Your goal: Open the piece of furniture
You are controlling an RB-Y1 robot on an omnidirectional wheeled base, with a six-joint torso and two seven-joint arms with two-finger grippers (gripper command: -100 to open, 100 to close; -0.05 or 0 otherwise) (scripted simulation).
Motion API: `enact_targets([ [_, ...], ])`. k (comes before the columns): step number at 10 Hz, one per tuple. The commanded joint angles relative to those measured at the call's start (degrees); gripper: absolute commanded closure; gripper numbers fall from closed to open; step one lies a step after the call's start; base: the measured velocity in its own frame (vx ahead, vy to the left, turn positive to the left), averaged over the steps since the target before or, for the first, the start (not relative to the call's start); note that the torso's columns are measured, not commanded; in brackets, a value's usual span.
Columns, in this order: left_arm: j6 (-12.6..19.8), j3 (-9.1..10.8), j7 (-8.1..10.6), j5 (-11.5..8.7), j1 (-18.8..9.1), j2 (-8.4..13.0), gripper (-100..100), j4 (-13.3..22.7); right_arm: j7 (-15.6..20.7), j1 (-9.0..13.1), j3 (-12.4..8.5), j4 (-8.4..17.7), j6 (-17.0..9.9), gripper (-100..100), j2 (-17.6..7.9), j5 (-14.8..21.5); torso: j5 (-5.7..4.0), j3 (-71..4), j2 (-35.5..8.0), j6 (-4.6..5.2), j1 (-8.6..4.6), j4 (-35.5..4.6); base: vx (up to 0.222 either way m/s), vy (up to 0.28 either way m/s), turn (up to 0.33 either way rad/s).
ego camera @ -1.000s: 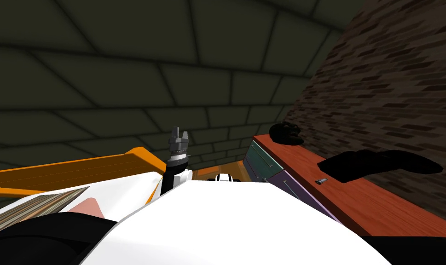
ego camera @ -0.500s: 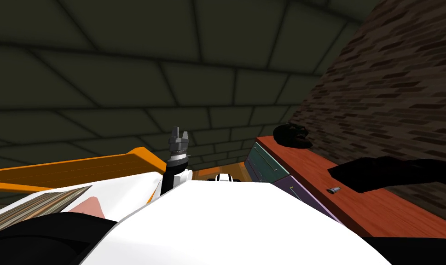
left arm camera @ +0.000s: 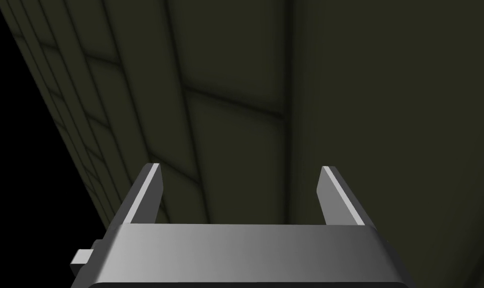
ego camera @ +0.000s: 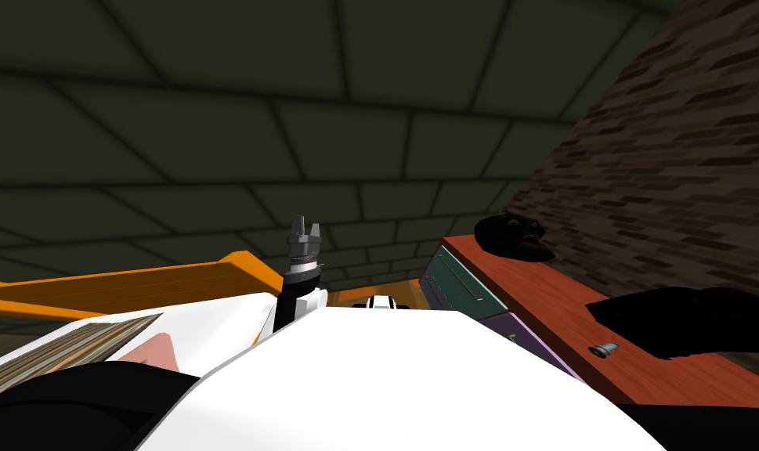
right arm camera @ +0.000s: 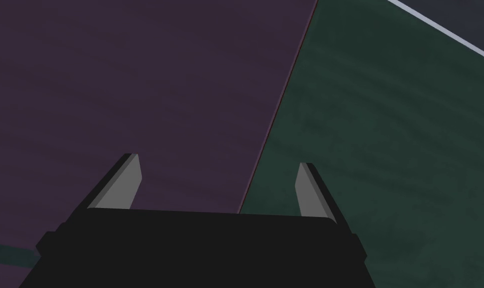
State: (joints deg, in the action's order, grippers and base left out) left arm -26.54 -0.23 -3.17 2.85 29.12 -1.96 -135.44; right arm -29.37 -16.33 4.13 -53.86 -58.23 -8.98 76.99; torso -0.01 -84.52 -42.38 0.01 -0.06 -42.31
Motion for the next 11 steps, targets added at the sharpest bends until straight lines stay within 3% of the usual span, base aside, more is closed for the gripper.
enact_targets([
  [1, 0.0, 0.0, 0.0, 0.0, 0.0, 0.0, 0, 0.0, -0.6, 0.2, 0.2, 2.9, -4.2, -100, 0.1, 2.2, -0.01, 0.0, 0.1, -0.03, -0.01, 0.0, 0.06, -0.001, 0.058],
  [4, 0.0, 0.0, 0.0, 0.0, 0.0, 0.0, 0, 0.0, -2.3, 0.9, 0.4, 8.4, -9.3, -100, 0.1, 6.2, 0.02, -0.1, 0.1, 0.0, 0.09, 0.0, 0.076, 0.011, 0.072],
  [5, 0.0, 0.0, 0.0, 0.0, 0.0, 0.0, 0, 0.0, -2.3, 0.9, 0.4, 8.8, -10.7, -100, 0.1, 6.2, 0.01, -0.1, 0.2, -0.01, 0.05, 0.0, 0.074, -0.001, 0.041],
  [6, 0.0, 0.0, 0.0, 0.0, 0.0, 0.0, 0, 0.0, -3.1, 1.2, 0.6, 11.5, -12.4, -100, 0.2, 7.9, 0.0, -0.1, 0.1, -0.01, 0.03, 0.0, 0.082, 0.003, 0.083],
  [8, 0.0, 0.0, 0.0, 0.0, 0.0, 0.0, 0, 0.0, -3.1, 1.2, 0.6, 11.5, -13.6, -100, 0.2, 7.9, 0.01, 0.0, 0.1, 0.0, 0.06, 0.0, 0.05, 0.0, 0.017],
  [9, 0.0, 0.0, 0.0, 0.0, 0.0, 0.0, 0, 0.0, -3.8, 1.6, 0.7, 14.1, -16.3, -100, 0.3, 9.4, 0.01, 0.0, 0.0, 0.0, 0.05, 0.0, 0.05, -0.005, 0.059],
  [10, 0.0, 0.0, 0.0, 0.0, 0.0, 0.0, 0, 0.0, -3.8, 1.6, 0.7, 14.1, -16.3, -100, 0.3, 9.4, 0.01, 0.0, 0.0, -0.02, 0.05, 0.0, 0.056, -0.007, 0.047],
  [11, 0.0, 0.0, 0.0, 0.0, 0.0, 0.0, 0, 0.0, -4.5, 1.8, 0.7, 16.5, -18.8, -100, 0.4, 10.8, 0.0, -0.1, 0.1, -0.02, 0.05, 0.0, 0.079, -0.009, 0.091],
])
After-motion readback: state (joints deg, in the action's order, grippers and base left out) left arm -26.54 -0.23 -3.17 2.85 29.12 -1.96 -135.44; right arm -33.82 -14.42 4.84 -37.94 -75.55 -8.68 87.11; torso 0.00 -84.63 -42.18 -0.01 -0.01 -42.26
